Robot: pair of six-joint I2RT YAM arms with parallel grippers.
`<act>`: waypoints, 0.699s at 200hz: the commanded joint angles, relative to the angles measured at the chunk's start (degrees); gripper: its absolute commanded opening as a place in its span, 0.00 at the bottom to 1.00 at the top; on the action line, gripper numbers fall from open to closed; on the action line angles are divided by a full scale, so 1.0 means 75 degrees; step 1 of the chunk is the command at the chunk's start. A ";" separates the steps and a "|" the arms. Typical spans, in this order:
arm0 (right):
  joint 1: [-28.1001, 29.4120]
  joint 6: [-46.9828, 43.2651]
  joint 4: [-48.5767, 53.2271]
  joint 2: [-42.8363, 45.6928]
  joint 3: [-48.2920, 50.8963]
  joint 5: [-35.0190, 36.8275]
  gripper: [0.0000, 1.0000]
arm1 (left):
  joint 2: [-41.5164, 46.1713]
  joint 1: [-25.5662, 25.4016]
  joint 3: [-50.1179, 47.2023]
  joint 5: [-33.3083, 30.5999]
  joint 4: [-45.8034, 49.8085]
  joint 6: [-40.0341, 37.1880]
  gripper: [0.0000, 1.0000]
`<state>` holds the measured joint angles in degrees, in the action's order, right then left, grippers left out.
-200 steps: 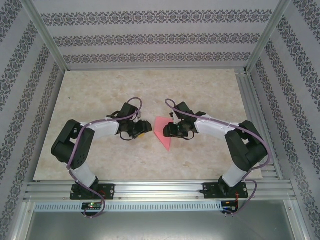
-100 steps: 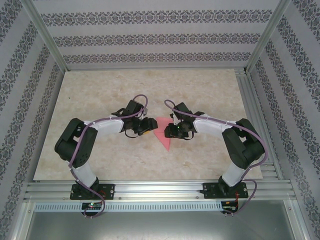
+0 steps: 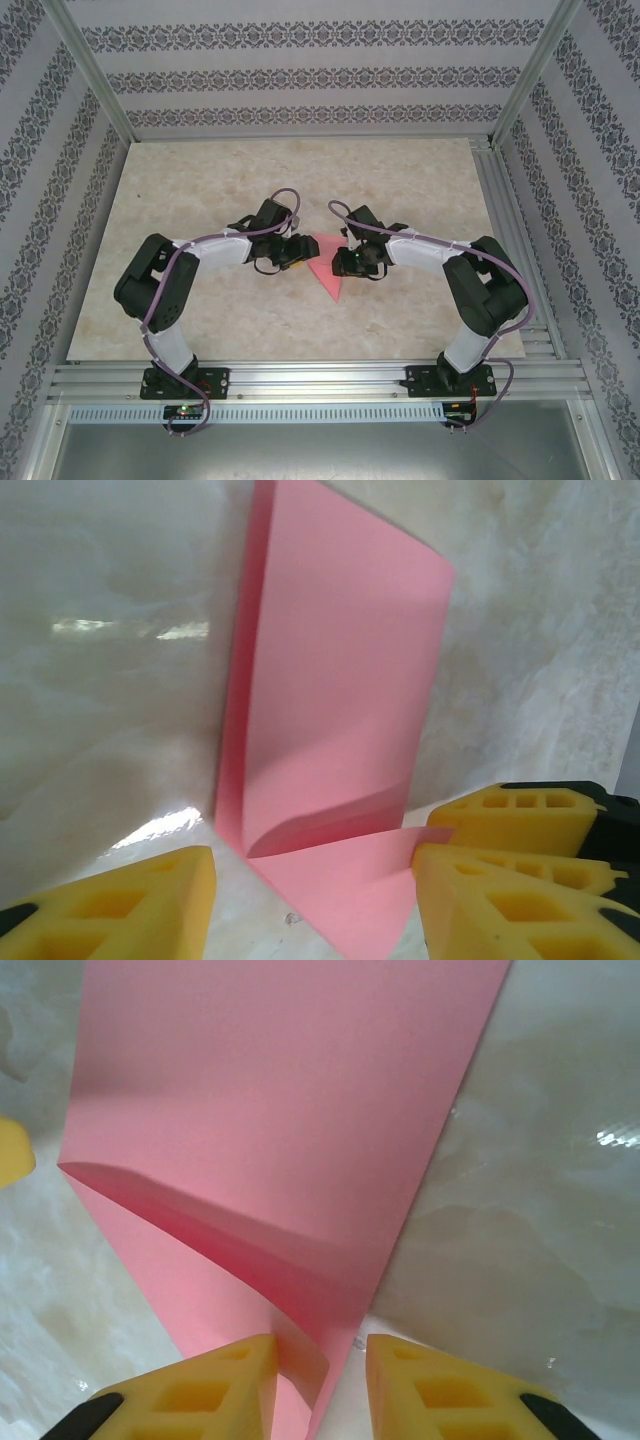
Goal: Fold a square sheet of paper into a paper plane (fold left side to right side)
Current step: Fourth fold the wing at the center of the table.
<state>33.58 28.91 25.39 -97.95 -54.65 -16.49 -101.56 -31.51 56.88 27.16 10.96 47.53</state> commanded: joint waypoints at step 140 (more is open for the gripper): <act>-0.0119 -0.0072 0.0048 -0.0203 -0.0074 0.0174 0.29 | -0.0483 -0.0275 0.0538 -0.0051 0.0267 0.0039 0.58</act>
<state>33.21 28.77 25.56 -98.70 -54.65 -16.29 -104.14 -32.45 59.11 26.89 12.03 47.51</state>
